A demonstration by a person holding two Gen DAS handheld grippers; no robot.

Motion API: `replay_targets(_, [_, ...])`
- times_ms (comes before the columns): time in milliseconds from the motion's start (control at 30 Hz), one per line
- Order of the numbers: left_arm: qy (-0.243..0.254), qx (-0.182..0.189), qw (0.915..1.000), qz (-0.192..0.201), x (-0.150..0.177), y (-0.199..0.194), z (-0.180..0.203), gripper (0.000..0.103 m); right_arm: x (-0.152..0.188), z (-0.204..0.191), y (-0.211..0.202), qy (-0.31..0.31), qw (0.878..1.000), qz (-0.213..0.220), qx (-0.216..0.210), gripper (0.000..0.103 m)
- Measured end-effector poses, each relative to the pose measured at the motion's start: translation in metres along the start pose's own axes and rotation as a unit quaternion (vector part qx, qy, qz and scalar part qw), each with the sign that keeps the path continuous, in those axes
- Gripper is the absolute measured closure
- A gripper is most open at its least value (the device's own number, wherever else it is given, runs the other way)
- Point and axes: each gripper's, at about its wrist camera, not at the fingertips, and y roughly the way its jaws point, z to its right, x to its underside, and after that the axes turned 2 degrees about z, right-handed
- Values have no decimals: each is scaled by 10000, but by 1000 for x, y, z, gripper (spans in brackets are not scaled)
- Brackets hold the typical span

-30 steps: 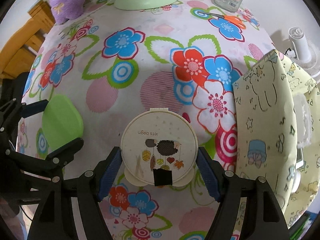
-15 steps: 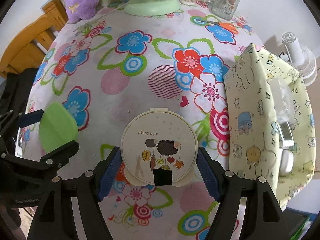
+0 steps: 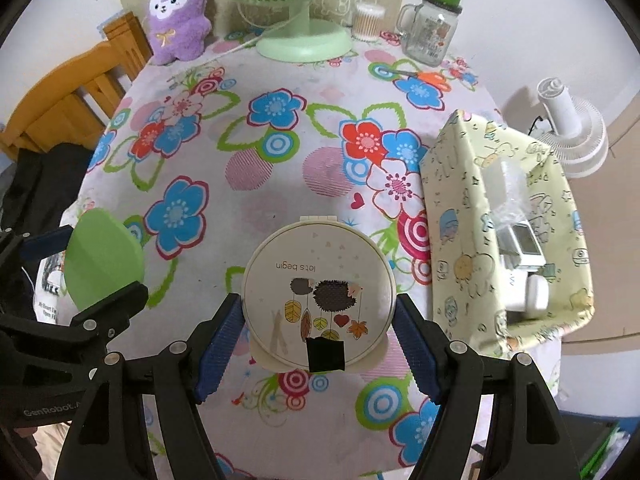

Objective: Organize rigid objects
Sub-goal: 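Lift the white disc and green case and carry both toward the fabric box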

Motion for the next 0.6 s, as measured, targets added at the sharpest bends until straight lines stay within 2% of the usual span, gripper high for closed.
replay_targets(333, [54, -96, 9994, 328, -2, -39, 0, 7, 2, -1, -37, 184, 9994, 294, -32, 26])
replay_targets(600, [108, -132, 9983, 549, -7, -55, 4, 7, -1, 2, -54, 318, 9987, 388, -29, 26])
